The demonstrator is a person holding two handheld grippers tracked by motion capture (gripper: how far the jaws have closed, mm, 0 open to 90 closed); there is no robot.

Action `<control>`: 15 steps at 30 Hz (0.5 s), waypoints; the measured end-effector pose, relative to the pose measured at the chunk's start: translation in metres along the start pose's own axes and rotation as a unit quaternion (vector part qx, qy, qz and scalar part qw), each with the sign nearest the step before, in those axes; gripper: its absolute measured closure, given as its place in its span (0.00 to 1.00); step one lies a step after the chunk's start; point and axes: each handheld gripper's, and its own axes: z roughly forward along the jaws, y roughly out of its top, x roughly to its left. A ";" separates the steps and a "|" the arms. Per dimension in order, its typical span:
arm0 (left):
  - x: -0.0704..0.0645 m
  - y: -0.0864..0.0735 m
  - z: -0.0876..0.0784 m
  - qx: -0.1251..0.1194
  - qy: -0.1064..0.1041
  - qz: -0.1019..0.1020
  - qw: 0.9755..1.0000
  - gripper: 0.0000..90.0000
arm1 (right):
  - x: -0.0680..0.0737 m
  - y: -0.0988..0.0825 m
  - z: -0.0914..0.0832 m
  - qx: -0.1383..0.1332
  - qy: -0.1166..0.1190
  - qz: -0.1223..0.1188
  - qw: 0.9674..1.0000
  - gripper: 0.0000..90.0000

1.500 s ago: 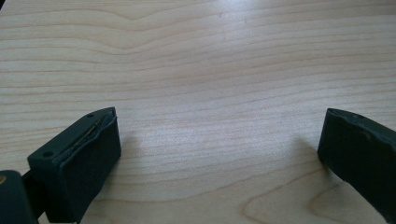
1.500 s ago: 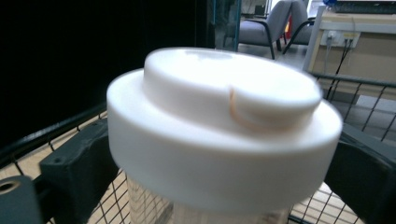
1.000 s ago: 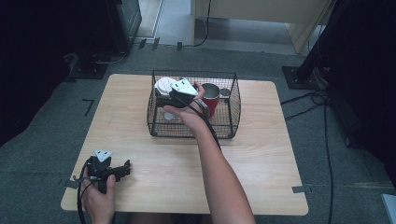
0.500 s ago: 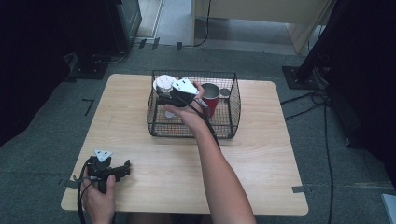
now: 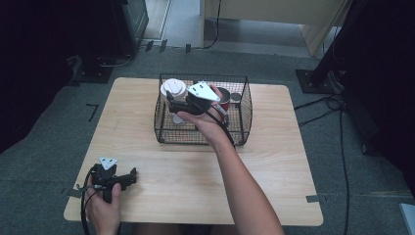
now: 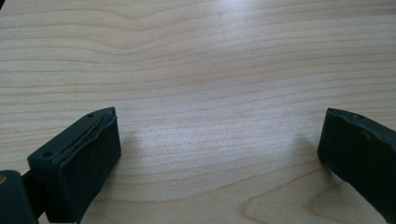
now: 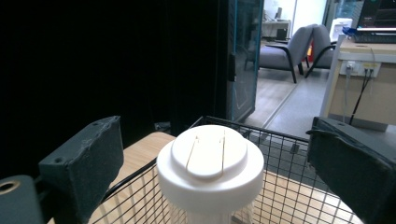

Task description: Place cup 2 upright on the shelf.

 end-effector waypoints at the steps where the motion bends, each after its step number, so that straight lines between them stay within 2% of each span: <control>1: 0.000 0.000 0.000 0.000 0.000 0.000 1.000 0.00 | 0.000 0.001 -0.006 0.000 0.002 0.002 1.000 0.04; 15: 0.000 0.000 0.000 -0.001 0.000 -0.001 1.000 0.00 | -0.016 -0.002 -0.067 -0.002 0.008 -0.007 1.000 0.02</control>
